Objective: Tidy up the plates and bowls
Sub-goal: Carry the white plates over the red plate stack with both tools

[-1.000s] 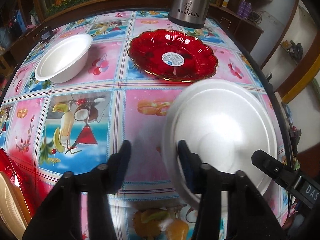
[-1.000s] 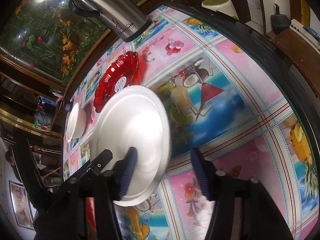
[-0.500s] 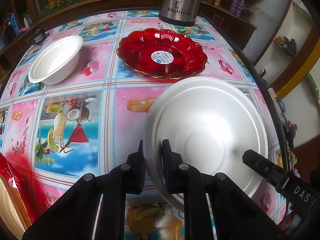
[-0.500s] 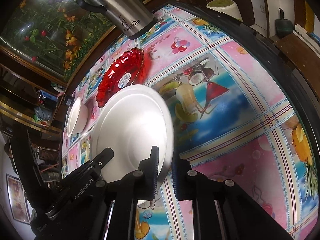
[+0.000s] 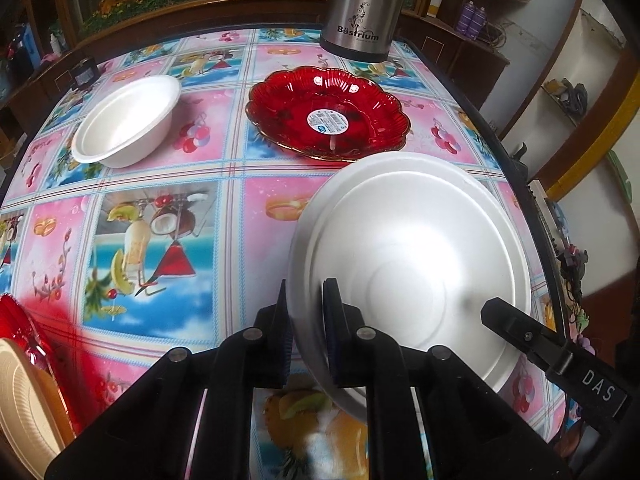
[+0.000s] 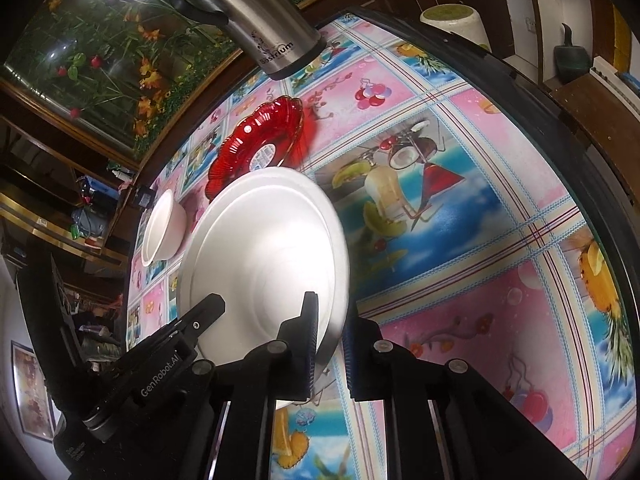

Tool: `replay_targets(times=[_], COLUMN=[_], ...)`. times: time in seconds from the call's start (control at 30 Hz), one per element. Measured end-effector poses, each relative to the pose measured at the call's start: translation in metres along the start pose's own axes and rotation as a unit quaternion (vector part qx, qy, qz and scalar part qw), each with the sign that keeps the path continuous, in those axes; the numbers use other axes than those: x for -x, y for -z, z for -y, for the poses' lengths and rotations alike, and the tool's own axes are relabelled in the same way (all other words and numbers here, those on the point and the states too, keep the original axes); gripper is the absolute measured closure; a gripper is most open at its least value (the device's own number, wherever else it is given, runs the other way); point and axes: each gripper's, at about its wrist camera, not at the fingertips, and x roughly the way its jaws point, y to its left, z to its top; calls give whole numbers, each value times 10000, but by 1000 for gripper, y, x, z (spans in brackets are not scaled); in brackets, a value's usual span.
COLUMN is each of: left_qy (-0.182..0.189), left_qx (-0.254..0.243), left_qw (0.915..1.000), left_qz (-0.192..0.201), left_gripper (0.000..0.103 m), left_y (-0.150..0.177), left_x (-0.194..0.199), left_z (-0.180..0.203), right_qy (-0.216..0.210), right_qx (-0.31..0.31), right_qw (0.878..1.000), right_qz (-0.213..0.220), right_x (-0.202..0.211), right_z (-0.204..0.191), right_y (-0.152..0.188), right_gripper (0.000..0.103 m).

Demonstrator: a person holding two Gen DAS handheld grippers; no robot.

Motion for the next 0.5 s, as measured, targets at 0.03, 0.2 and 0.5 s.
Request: replay_targets(times=[0.03, 0.2, 0.5], left_qy=[-8, -11, 9], left_qx=[1, 19, 62], left_qw=[10000, 10000, 9997], left_qz=[22, 90, 255], left_gripper=[92, 92, 92], left_y=[1, 7, 22], left_x=[2, 13, 35], left_z=[-1, -7, -20], right_qy=[-4, -43, -70], right_qx=[17, 70, 245], right_qw=[10000, 10000, 9996], right_qz=[12, 34, 116], right_x=[2, 7, 19], right_z=[-2, -9, -26], right_y=[2, 9, 26], right_gripper=[92, 92, 92])
